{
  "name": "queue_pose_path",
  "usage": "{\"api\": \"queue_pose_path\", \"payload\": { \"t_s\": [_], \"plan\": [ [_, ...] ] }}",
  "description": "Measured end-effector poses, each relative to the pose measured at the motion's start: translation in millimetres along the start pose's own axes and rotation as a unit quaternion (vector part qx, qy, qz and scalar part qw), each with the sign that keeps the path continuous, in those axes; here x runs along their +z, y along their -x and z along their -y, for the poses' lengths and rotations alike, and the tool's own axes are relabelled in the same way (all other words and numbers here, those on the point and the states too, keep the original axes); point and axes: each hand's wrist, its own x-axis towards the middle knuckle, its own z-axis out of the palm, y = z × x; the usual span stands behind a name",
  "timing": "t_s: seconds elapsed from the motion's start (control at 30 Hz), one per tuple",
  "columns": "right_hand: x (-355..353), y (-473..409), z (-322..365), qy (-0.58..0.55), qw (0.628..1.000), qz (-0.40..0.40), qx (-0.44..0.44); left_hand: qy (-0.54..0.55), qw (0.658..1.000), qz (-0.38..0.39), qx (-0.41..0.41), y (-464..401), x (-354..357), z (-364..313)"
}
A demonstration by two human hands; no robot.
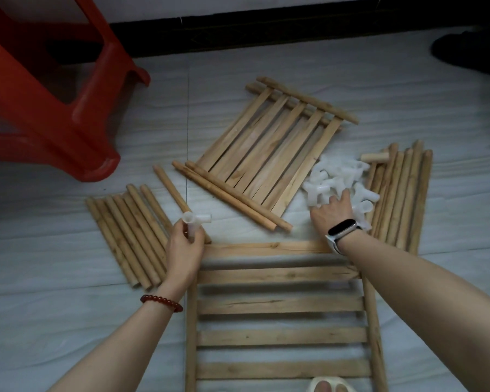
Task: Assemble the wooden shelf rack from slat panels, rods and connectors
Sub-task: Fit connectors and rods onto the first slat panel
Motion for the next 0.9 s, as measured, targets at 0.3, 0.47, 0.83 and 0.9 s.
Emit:
{"api": "queue_pose_path", "payload": {
  "t_s": [0.3, 0.47, 0.83, 0.9],
  "plan": [
    [-4, 24, -14, -0.247, 0.928, -0.274, -0.056, -0.002, 0.995, 0.074, -0.063, 23, -1, 34],
    [-3, 79, 1, -0.592, 0.778, -0.205, -0.044, -0.026, 0.992, 0.086, -0.090, 23, -1, 34],
    [4, 117, 38, -0.489, 0.862, 0.009, -0.131, -0.003, 1.000, 0.019, -0.012, -9, -2, -20],
    [-9, 116, 41, -0.410, 0.899, 0.002, -0.157, 0.022, 0.999, 0.013, -0.021, -20, -4, -26]
  ]
}}
